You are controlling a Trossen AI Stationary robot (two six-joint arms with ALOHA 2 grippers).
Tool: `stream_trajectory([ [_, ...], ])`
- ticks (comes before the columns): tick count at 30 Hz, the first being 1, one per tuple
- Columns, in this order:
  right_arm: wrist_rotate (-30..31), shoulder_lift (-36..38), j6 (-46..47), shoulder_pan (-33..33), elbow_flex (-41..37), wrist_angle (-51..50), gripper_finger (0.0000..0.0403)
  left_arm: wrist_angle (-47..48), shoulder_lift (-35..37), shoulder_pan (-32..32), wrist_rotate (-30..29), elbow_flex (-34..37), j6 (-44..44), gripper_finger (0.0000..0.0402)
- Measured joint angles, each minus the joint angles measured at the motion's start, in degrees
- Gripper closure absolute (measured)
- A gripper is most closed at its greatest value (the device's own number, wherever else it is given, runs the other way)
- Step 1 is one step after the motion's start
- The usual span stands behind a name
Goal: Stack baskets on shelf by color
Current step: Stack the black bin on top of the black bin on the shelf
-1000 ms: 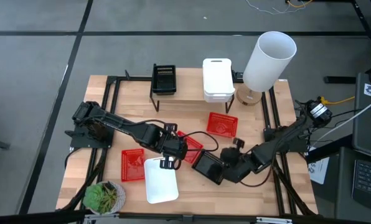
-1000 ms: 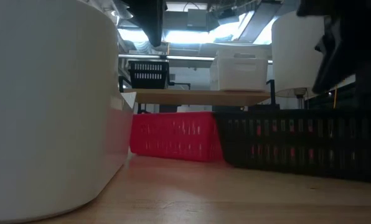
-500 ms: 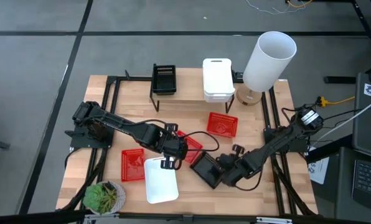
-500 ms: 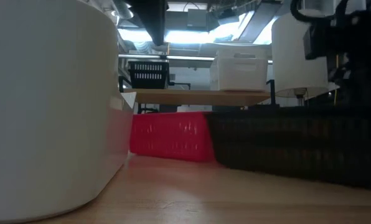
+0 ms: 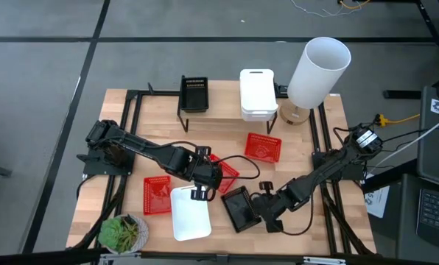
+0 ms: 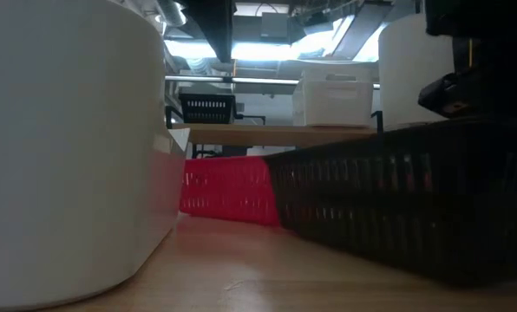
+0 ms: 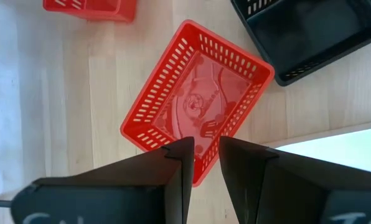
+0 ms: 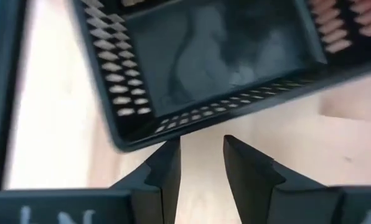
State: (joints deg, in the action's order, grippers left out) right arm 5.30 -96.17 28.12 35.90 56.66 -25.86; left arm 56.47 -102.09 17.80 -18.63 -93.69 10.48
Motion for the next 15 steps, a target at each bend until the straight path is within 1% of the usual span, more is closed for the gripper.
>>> stream_trajectory([
  [3,-0.95,0.03,-1.81,0.04,0.01,1.41,0.0282,0.0,0.0,0.0,0.0,0.0,0.0,0.0333],
  [8,-1.92,0.03,-8.94,0.04,0.01,1.54,0.0282,-0.02,-0.01,0.0,0.0,0.0,-0.01,0.0333],
  [10,-1.79,0.1,-9.86,0.04,0.01,0.88,0.0282,-0.02,-0.01,0.0,-0.04,0.0,-0.02,0.0333],
  [13,1.09,0.47,-8.85,0.09,0.36,-1.94,0.0282,-0.09,-0.01,0.05,-0.42,0.0,-0.04,0.0333],
  [15,3.6,0.47,-6.92,0.04,1.5,-6.0,0.0282,-0.96,-0.01,0.36,-0.57,0.0,-0.04,0.0333],
])
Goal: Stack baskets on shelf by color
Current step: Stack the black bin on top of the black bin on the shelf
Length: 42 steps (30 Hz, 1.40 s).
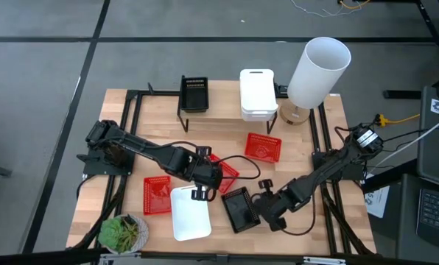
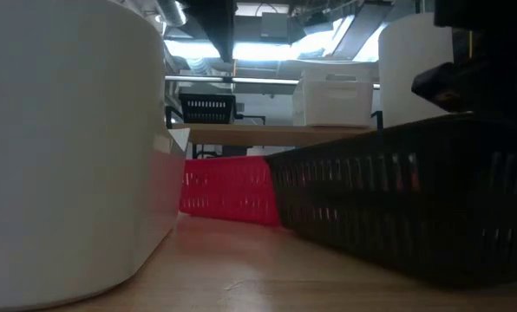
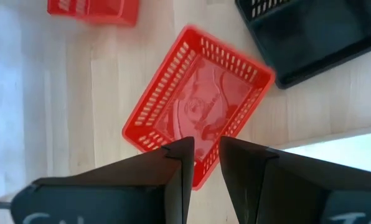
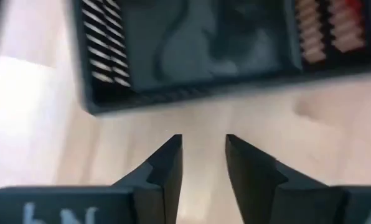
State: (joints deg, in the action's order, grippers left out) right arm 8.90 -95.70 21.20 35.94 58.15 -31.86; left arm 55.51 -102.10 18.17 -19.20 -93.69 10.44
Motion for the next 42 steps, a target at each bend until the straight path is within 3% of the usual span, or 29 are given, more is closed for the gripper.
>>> stream_trajectory([
  [4,1.91,0.0,4.05,0.0,3.8,-10.95,0.0282,-5.24,0.0,1.2,1.68,0.0,1.56,0.0333],
  [9,0.84,0.0,11.26,0.44,8.34,-26.94,0.0282,-17.15,-3.47,2.64,13.15,-0.04,6.43,0.0333],
  [17,-6.05,0.12,21.46,4.6,11.36,-42.46,0.0282,-31.24,-8.69,5.68,7.93,0.07,7.07,0.0333],
  [25,-6.09,0.11,30.55,13.08,11.34,-42.36,0.0282,-45.84,-11.3,8.51,7.61,0.13,10.07,0.0333],
  [31,-6.02,0.11,38.29,18.71,11.32,-39.9,0.0282,-60.44,-17.32,9.41,9.33,-0.5,10.49,0.0333],
  [39,-6.0,0.11,43.83,23.25,11.3,-33.62,0.0282,-60.6,-24.7,8.86,6.59,-3.67,11.0,0.0333],
  [42,-5.98,0.11,45.94,24.29,11.3,-31.63,0.0282,-55.65,-25.2,8.79,4.48,-3.54,13.6,0.0333],
])
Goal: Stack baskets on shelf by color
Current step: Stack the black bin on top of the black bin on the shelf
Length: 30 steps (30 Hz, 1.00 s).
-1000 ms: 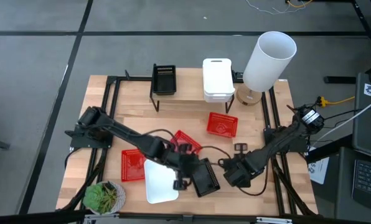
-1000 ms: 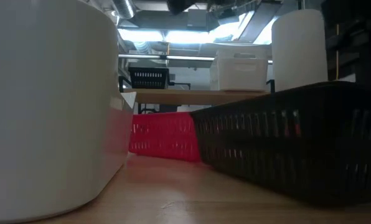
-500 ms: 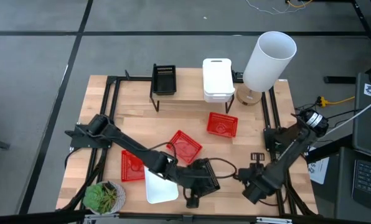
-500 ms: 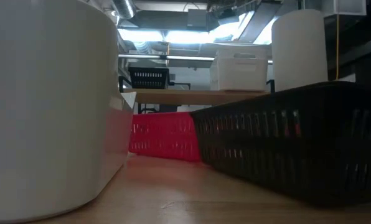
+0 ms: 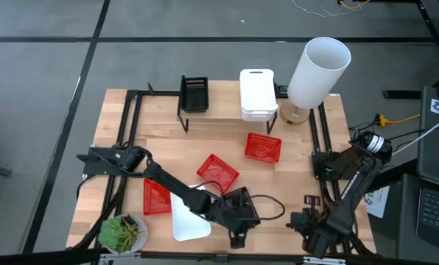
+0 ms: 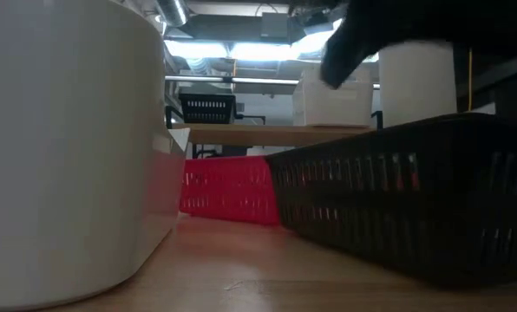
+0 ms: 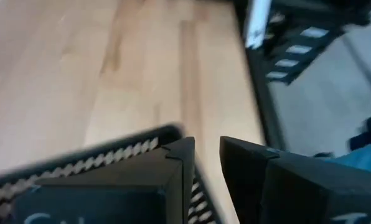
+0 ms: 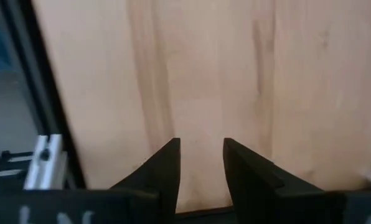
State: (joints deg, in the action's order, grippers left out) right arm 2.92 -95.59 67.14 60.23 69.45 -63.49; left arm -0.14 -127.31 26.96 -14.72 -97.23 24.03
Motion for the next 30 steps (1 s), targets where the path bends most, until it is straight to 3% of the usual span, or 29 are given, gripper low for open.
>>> stream_trajectory([
  [4,1.15,0.0,0.17,1.05,0.0,1.47,0.0282,4.82,0.21,0.17,-1.73,-0.02,4.39,0.0333],
  [11,8.01,0.0,0.15,1.57,-0.02,1.76,0.0282,3.66,0.2,1.25,-1.23,-0.07,2.08,0.0333],
  [15,8.05,0.0,0.16,1.59,-0.02,2.53,0.0282,11.38,0.2,1.07,2.28,-0.09,6.66,0.0333],
  [21,8.06,0.0,0.15,1.57,-0.02,4.17,0.0282,26.79,0.56,1.13,2.35,-0.03,15.48,0.0333],
  [30,8.07,0.0,0.16,1.57,-0.02,4.6,0.0282,29.03,2.31,1.81,3.72,0.0,17.84,0.0333],
])
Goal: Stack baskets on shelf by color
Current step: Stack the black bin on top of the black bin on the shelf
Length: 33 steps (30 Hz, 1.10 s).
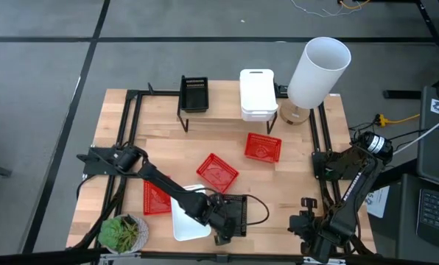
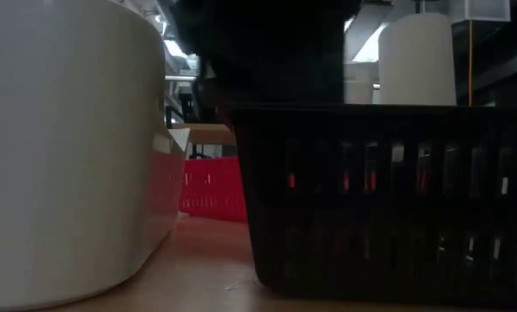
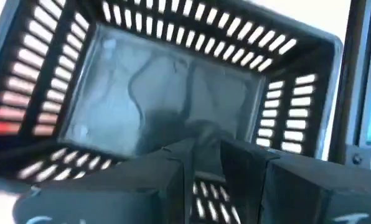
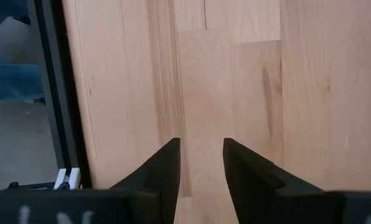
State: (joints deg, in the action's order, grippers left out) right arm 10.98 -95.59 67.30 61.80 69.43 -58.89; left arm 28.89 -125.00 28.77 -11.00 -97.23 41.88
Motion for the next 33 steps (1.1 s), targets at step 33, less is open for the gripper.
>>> stream_trajectory([
  [33,4.57,0.0,-0.21,-0.02,-0.02,-0.03,0.0282,-17.34,1.26,3.92,1.35,-0.06,-12.38,0.025],
])
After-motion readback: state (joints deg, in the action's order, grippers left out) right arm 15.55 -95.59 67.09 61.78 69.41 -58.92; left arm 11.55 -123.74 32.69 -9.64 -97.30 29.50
